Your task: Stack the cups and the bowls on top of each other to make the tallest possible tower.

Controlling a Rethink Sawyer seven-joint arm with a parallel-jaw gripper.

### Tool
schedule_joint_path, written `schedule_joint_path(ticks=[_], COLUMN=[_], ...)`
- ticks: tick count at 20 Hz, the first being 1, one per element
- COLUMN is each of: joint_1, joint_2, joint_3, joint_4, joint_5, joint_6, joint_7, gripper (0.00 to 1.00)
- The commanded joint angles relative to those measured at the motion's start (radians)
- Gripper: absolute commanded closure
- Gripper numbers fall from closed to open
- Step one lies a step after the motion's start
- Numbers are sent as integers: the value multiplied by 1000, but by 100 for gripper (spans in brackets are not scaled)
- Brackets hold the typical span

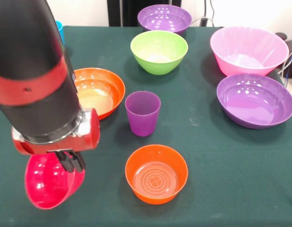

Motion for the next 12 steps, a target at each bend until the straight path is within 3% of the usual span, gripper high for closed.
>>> schedule_joint_path(ticks=[1,7,12], joint_1=[-1,-13,-19], joint_2=[-67,-92,-170], joint_3=[-45,-94,-181], joint_4=[98,158,268], joint_5=[-5,21,33], joint_6=[-115,-229,-374], joint_7=[-364,-348,-306], gripper=[100,100,100])
